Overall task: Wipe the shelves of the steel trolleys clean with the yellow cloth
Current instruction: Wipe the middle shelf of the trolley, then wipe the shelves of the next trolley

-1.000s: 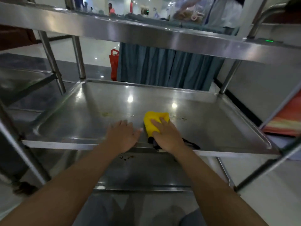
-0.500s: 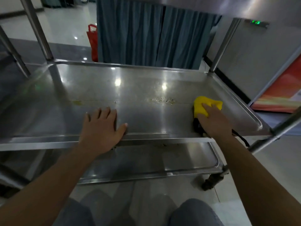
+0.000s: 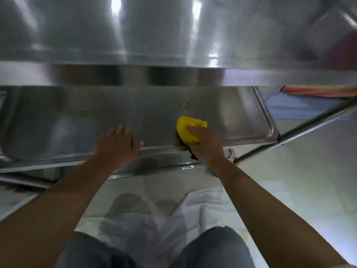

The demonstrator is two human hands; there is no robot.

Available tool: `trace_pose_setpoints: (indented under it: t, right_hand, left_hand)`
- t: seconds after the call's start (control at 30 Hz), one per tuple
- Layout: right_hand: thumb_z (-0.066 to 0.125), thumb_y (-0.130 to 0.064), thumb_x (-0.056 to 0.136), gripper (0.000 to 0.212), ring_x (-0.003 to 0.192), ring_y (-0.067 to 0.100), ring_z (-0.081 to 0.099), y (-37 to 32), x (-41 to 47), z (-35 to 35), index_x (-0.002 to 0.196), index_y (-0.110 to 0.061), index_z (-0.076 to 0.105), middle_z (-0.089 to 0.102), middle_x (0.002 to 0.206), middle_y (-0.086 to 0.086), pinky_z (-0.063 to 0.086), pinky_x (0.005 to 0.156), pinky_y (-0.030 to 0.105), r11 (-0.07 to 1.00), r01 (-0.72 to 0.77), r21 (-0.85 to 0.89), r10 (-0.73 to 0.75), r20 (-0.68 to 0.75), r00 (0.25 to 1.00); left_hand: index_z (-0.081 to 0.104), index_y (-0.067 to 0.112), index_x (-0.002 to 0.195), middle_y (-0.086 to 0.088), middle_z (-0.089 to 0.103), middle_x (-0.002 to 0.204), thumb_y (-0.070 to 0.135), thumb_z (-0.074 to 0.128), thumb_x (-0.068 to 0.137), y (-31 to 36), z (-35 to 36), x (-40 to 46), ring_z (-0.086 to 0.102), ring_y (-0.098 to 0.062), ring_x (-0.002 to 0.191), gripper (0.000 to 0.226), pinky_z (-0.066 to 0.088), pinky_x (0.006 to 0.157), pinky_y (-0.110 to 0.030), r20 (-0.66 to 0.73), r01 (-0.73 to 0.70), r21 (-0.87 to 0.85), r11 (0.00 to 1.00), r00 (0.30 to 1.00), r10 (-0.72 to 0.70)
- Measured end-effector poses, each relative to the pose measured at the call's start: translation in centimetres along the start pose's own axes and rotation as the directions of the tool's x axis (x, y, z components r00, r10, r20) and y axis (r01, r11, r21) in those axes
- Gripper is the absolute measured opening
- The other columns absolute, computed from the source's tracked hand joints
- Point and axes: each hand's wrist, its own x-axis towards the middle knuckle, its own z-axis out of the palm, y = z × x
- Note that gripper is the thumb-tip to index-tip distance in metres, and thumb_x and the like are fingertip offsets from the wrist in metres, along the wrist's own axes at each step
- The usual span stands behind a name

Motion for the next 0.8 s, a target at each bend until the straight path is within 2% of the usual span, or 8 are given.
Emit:
trace_pose_setpoints:
  t: [0.1,0.23,0.33,0.4,0.47,0.53,0.67,0.8]
  right_hand:
    - [0.058,-0.015,0.086,0.045,0.114,0.025,0.058,-2.2,-5.7,-3.9,0.129,-0.028,0.057,0.060,0.129,0.004,0.043,0.095,0.025,0.991,-0.032,0.130,0.026,0.050,0.998]
    - [0.058,-0.011,0.085,0.049,0.104,0.025,0.063,-4.9,-14.7,-12.7,0.130,-0.030,0.056,0.064,0.121,0.004,0.046,0.081,0.023,0.970,-0.103,0.222,0.081,0.106,0.991]
    - [0.057,-0.008,0.083,0.052,0.095,0.029,0.064,-6.5,-20.8,-21.5,0.127,-0.037,0.057,0.065,0.115,0.008,0.051,0.078,0.034,0.926,-0.188,0.329,0.156,0.122,0.980]
    - [0.055,-0.004,0.081,0.056,0.075,0.019,0.061,-7.6,-23.9,-28.0,0.121,-0.043,0.058,0.063,0.098,0.003,0.047,0.069,0.026,0.890,-0.221,0.399,0.186,0.126,0.974]
    - [0.053,-0.002,0.079,0.058,0.061,0.005,0.055,-8.2,-26.3,-34.0,0.116,-0.046,0.060,0.060,0.082,-0.005,0.044,0.060,0.021,0.876,-0.209,0.435,0.184,0.098,0.978]
    - [0.054,-0.002,0.079,0.057,0.057,0.006,0.057,-8.5,-28.3,-39.4,0.117,-0.044,0.061,0.060,0.074,-0.009,0.048,0.058,0.023,0.874,-0.171,0.454,0.175,0.035,0.984]
    - [0.051,0.000,0.081,0.056,0.043,0.004,0.052,-7.6,-31.6,-48.0,0.121,-0.037,0.061,0.059,0.059,-0.010,0.041,0.046,0.017,0.821,-0.078,0.566,0.183,-0.132,0.974]
    - [0.045,0.000,0.084,0.054,0.040,0.012,0.048,-5.6,-33.7,-54.0,0.119,-0.038,0.062,0.055,0.046,-0.003,0.040,0.041,0.019,0.720,0.006,0.694,0.253,-0.270,0.929]
  left_hand:
    - [0.034,0.013,0.147,-0.012,0.047,0.144,0.052,0.034,0.096,1.1,-3.7,-5.2,0.053,-0.034,0.121,0.064,0.042,0.096,-0.041,-0.022,-0.141,-0.015,0.990,0.990,0.140]
    - [0.031,0.016,0.149,-0.008,0.040,0.150,0.057,0.019,0.090,4.2,-11.9,-13.8,0.044,-0.025,0.132,0.073,0.036,0.107,-0.036,0.152,-0.316,-0.012,0.949,0.937,0.314]
    - [0.040,0.009,0.144,-0.012,0.060,0.129,0.040,0.061,0.088,7.8,-19.8,-18.7,0.060,-0.030,0.111,0.068,0.049,0.093,-0.040,0.059,-0.424,-0.047,0.905,0.903,0.426]
    - [0.047,0.004,0.139,-0.011,0.068,0.112,0.031,0.073,0.079,10.8,-25.5,-20.7,0.067,-0.029,0.093,0.071,0.055,0.078,-0.038,-0.038,-0.470,-0.086,0.879,0.883,0.468]
    - [0.051,0.003,0.136,-0.009,0.069,0.109,0.037,0.063,0.081,14.1,-30.9,-21.8,0.068,-0.027,0.089,0.066,0.056,0.074,-0.033,-0.094,-0.530,-0.059,0.846,0.847,0.524]
    - [0.053,0.003,0.134,-0.009,0.068,0.112,0.046,0.045,0.085,17.7,-35.4,-22.3,0.068,-0.027,0.092,0.066,0.056,0.076,-0.033,-0.142,-0.590,-0.006,0.808,0.800,0.583]
    - [0.057,0.005,0.130,-0.014,0.064,0.122,0.056,0.020,0.096,24.7,-42.1,-22.7,0.066,-0.031,0.102,0.072,0.053,0.087,-0.045,-0.253,-0.644,0.138,0.752,0.711,0.656]
    - [0.058,0.006,0.130,-0.017,0.061,0.128,0.056,0.007,0.097,31.2,-47.1,-23.1,0.063,-0.034,0.110,0.079,0.047,0.093,-0.056,-0.292,-0.646,0.245,0.723,0.661,0.691]
